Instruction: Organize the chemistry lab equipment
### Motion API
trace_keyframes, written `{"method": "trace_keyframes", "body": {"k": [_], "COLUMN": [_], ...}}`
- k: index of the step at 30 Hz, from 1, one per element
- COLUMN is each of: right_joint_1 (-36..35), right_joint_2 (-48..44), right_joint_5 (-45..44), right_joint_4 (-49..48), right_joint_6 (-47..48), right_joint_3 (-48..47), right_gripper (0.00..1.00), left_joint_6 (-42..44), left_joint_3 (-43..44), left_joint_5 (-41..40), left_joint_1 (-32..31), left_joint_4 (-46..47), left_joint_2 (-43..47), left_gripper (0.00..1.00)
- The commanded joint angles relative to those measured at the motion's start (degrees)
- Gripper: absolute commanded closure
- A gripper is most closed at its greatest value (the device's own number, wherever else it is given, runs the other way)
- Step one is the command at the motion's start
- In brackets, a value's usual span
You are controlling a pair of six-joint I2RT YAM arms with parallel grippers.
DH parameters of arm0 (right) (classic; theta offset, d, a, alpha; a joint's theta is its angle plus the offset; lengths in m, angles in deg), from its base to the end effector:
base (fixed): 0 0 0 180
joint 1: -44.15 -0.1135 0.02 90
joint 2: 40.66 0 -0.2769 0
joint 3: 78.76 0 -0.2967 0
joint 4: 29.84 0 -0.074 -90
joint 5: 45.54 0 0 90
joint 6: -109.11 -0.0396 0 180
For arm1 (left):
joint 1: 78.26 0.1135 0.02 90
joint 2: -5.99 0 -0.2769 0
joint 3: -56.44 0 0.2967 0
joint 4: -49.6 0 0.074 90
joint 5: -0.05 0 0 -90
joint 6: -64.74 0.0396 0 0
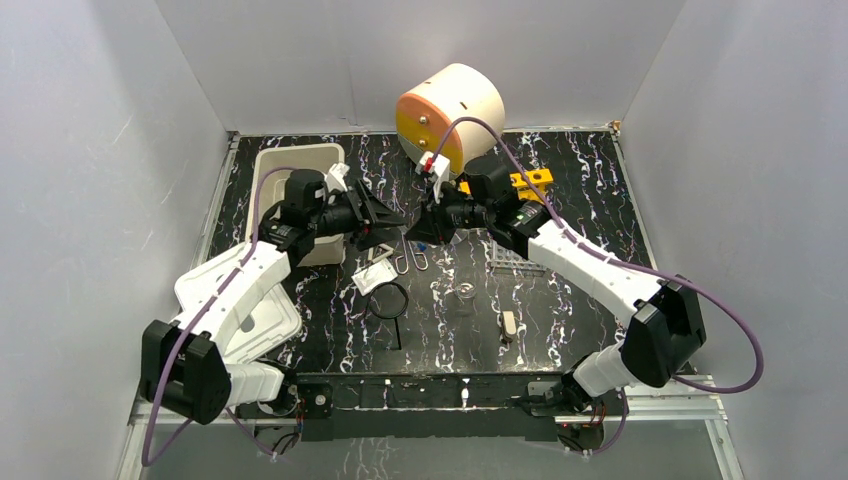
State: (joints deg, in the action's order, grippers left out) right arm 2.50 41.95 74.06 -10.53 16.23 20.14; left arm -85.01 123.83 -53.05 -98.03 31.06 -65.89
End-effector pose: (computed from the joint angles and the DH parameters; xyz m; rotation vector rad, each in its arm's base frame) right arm 0.2727 0.2687 0.3417 -1.0012 1.7546 1.0052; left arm 0.2996 -0.1330 0.3121 -0.2921 2.2057 -1.4764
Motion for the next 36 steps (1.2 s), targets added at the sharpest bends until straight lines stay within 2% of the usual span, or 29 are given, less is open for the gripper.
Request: {"method": "trace_keyframes", "body": {"k": [1,8,11,12,13,15,17,19,21,23,28,31,36], "right_joint_1": [-0.1,-0.1,0.0,0.0,0.0,0.3,1.7,3.2,4.7,6.1,7.6,8.0,8.7], "right_joint_2": [1.7,2.3,2.2,2.1,2.0,1.0,-1.6,-5.4,-9.1,-11.9,-16.4,-17.4,-16.0], "right_joint_5": [3.3,3.4,3.3,3.1,2.2,-0.1,-3.4,-5.8,-10.3,-15.9,-20.2,-19.1,-14.2], "right_joint_4": [3.0,2.9,1.3,1.0,1.2,1.9,1.2,-2.4,-4.4,-4.7,-12.2,-17.3,-22.1], "right_joint_6": [1.8,2.1,0.8,0.1,-1.1,-3.3,-8.4,-15.6,-24.2,-35.9,-60.0,-67.0,-73.3], "right_joint_3": [-2.5,-2.3,-1.8,-1.8,-2.0,-2.3,-1.3,1.8,4.9,7.2,14.1,16.4,16.0], "right_gripper": [0.83,0.83,0.83,0.81,0.74,0.51,0.34,0.22,0.16,0.16,0.24,0.25,0.31], "left_joint_6": [-1.9,-2.4,-2.7,-2.7,-2.6,-2.7,-4.0,-7.1,-10.7,-15.7,-30.1,-32.7,-34.9], "left_joint_3": [-0.5,-1.3,-1.7,-1.9,-1.8,-0.8,0.3,1.2,1.8,1.2,-2.5,-1.6,-1.0], "left_joint_5": [3.7,3.9,4.2,4.2,4.2,3.9,3.4,1.8,0.3,-0.7,-2.2,-3.4,-4.3], "left_joint_1": [-2.5,-2.9,-2.9,-2.9,-2.9,-3.0,-2.9,-2.9,-2.8,-2.8,-2.8,-2.9,-2.8], "left_joint_4": [3.9,4.2,4.2,4.2,4.2,3.7,4.1,5.5,8.3,12.9,28.6,29.2,30.1], "left_joint_2": [-1.2,-1.3,-1.2,-1.0,-0.8,-0.6,-0.3,-0.4,-1.3,-2.0,-2.8,-3.3,-3.3], "left_gripper": [0.53,0.88,1.00,1.00,1.00,1.00,1.00,1.00,1.00,1.00,1.00,1.00,1.00]}}
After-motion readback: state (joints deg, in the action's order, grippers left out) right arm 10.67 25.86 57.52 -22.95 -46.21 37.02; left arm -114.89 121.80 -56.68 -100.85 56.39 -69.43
